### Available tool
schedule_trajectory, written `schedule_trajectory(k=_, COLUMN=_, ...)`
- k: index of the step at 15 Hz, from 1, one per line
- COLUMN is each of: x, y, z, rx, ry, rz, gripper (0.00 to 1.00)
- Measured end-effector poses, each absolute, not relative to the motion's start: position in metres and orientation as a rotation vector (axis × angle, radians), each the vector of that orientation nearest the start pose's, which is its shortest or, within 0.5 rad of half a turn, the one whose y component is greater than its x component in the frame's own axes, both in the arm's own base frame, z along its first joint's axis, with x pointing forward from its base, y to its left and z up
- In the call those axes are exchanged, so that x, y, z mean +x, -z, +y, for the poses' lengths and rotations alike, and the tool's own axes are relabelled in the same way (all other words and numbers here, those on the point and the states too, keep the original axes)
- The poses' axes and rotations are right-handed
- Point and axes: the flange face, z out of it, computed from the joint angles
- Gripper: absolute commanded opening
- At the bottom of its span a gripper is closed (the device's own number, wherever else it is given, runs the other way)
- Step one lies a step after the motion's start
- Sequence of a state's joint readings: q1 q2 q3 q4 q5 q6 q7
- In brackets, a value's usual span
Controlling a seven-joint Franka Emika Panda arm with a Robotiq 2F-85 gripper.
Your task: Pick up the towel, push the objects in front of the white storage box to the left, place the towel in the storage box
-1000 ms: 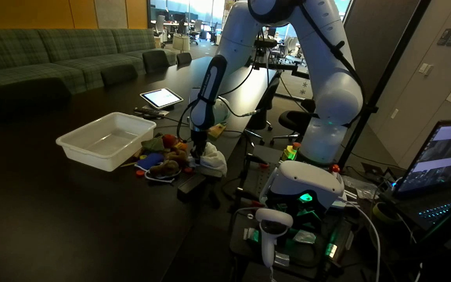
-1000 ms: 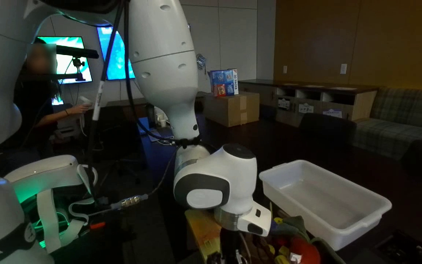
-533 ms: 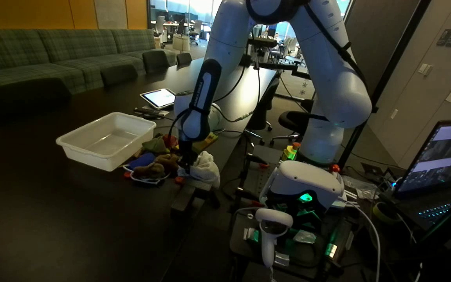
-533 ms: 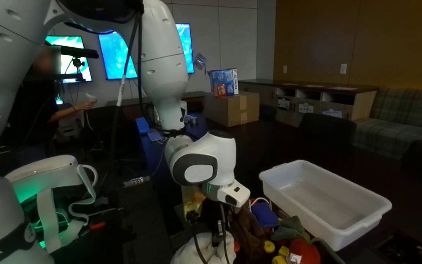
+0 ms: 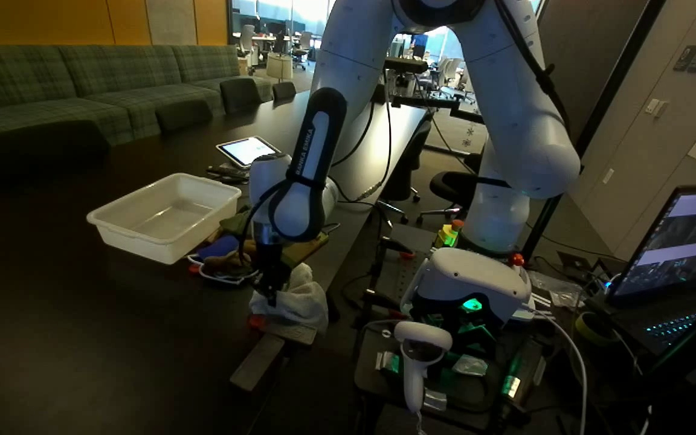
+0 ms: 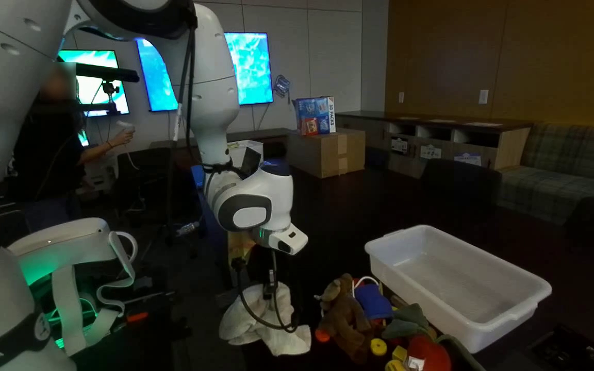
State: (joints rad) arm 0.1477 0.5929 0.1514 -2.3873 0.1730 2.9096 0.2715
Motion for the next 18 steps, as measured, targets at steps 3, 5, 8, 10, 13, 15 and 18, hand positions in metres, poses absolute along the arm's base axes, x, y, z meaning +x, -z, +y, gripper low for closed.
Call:
schedule_trajectory(k=3, x=0.441, y=-0.09, z=0.17, rx=-2.988, ry=-0.112, rz=0.226, gripper=0.08)
schedule_trajectory(k=5, x=0.441, y=-0.1, z=0.178, rx=-2.971, ry=-0.068, rz=0.228, gripper=0.08)
schedule_trajectory(k=8, x=0.442, y=-0.108, z=0.177, rx=-2.962, ry=-0.009, rz=0.241, gripper=0.08)
schedule_trajectory(k=10, x=0.444, y=-0.111, z=0.174, rx=-2.958, ry=0.036, rz=0.251, gripper=0.08)
schedule_trajectory(k=13, x=0.453, y=-0.119, z=0.162, rx=-2.953, ry=0.127, rz=0.286, gripper=0.08)
schedule_trajectory(k=15, x=0.462, y=-0.13, z=0.144, rx=-2.954, ry=0.178, rz=0.321, gripper=0.08)
schedule_trajectory(k=18, x=0.478, y=-0.161, z=0.099, rx=-2.956, ry=0.264, rz=0.354, gripper=0.08)
